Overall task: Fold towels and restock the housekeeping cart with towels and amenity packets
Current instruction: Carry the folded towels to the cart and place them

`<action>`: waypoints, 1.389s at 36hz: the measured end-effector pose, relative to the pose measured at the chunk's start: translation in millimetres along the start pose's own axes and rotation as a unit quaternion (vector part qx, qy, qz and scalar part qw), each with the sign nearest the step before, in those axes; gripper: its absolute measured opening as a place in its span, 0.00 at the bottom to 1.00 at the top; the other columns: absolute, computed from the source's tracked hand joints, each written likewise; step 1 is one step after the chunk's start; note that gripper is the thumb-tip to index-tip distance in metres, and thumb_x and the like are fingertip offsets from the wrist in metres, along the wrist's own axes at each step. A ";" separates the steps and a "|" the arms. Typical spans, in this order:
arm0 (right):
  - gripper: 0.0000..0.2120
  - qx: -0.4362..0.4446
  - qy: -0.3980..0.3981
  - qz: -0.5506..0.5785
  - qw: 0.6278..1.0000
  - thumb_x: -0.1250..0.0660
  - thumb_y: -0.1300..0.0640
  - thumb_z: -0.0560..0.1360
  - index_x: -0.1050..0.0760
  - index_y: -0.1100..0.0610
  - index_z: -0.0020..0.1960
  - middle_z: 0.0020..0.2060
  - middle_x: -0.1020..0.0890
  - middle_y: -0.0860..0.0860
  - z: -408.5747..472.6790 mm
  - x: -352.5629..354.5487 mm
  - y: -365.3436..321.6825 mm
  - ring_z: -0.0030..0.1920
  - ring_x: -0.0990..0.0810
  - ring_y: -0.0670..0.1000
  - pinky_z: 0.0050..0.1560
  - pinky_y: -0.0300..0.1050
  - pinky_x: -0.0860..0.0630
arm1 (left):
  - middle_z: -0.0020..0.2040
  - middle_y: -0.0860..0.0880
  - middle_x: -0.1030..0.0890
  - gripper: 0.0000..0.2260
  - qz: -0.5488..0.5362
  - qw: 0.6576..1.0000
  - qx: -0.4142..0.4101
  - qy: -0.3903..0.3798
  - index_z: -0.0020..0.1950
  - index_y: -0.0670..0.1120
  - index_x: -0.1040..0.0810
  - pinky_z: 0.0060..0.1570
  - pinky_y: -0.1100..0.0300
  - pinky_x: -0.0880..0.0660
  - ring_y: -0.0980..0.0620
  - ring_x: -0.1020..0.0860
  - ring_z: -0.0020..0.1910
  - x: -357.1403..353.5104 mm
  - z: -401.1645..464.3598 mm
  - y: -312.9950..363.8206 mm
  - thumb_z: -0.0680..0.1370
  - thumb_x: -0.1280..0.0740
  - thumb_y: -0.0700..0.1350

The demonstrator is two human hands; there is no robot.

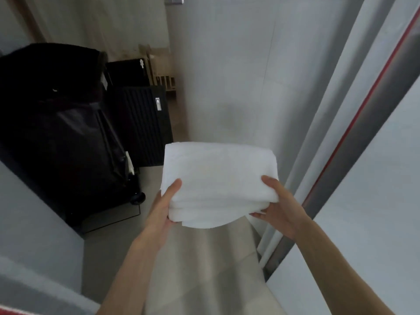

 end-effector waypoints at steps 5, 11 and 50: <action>0.28 -0.012 -0.008 0.016 1.000 0.27 0.44 0.69 0.26 0.50 0.67 0.60 0.17 0.52 97.0 -1.3 -20.4 0.60 0.18 0.57 0.62 0.60 0.24 | 0.63 0.52 0.18 0.24 0.011 1.000 0.002 0.003 0.70 0.54 0.24 0.60 0.48 0.24 0.51 0.19 0.62 0.0 83.9 19.9 0.75 0.29 0.59; 0.27 -0.025 -0.060 0.013 0.998 0.26 0.44 0.69 0.24 0.50 0.66 0.61 0.17 0.52 237.2 -10.5 -59.8 0.60 0.18 0.56 0.58 0.57 0.23 | 0.64 0.52 0.18 0.24 0.020 1.000 -0.016 0.016 0.70 0.55 0.24 0.63 0.47 0.26 0.51 0.20 0.64 0.6 202.4 48.9 0.76 0.30 0.61; 0.30 -0.016 -0.114 -0.044 0.992 0.26 0.42 0.68 0.27 0.48 0.68 0.62 0.18 0.53 933.8 -170.9 -331.0 0.60 0.18 0.56 0.60 0.59 0.23 | 0.61 0.55 0.17 0.26 -0.013 0.996 -0.034 0.080 0.67 0.58 0.23 0.56 0.47 0.22 0.54 0.17 0.58 81.4 893.8 302.2 0.72 0.27 0.64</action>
Point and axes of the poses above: each hand's wrist, its own z-axis towards the middle knuckle, its own x-axis out of the back of the hand, y = z × x, the point moved 7 cm from there along z, towards the middle knuckle
